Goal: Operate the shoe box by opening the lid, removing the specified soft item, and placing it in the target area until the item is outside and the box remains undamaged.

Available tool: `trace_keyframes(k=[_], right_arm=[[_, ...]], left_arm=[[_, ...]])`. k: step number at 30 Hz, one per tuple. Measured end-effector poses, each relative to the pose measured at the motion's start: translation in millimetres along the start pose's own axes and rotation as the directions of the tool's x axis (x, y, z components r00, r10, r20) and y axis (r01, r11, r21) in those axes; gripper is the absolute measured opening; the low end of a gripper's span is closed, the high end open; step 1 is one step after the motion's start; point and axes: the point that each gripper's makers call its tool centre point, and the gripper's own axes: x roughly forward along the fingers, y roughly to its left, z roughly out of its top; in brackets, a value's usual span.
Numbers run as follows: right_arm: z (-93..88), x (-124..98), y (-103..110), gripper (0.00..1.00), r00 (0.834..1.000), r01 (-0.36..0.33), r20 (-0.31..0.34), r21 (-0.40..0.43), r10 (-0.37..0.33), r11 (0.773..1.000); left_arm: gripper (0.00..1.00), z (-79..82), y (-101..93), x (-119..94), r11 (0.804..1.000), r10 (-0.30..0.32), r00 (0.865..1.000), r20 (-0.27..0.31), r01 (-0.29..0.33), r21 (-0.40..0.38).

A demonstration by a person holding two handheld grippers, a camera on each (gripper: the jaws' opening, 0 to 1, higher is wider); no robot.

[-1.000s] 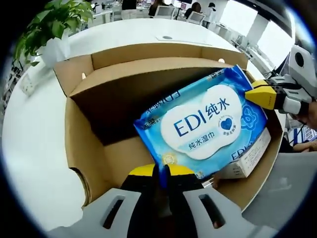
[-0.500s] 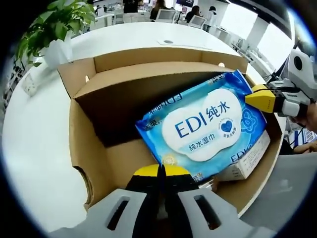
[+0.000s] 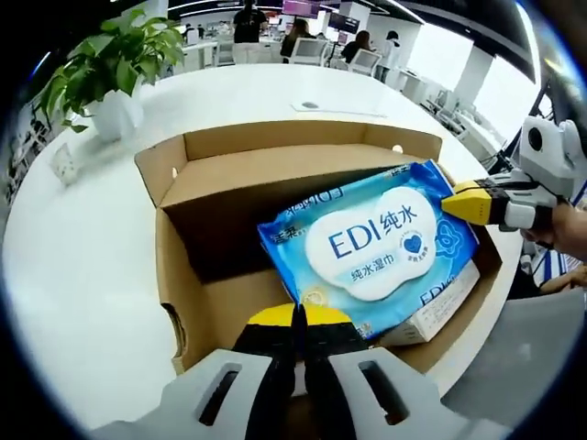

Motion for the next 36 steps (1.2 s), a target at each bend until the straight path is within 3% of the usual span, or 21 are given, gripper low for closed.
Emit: trace_keyframes(k=[17, 36], right_arm=[[9.5, -29, -6, 0.00, 0.999, -0.011, 0.038, 0.043, 0.009, 0.999], [14.9, -68, -24, 0.00, 0.998, 0.003, 0.067, 0.095, -0.009, 0.995]], left_arm=[[0.00, 25.5, -23.7, -27, 0.999, -0.034, 0.996, 0.088, 0.035, -0.006], [0.00, 49.6, -62.5, -38, 0.996, -0.085, 0.988, 0.128, 0.084, 0.012]])
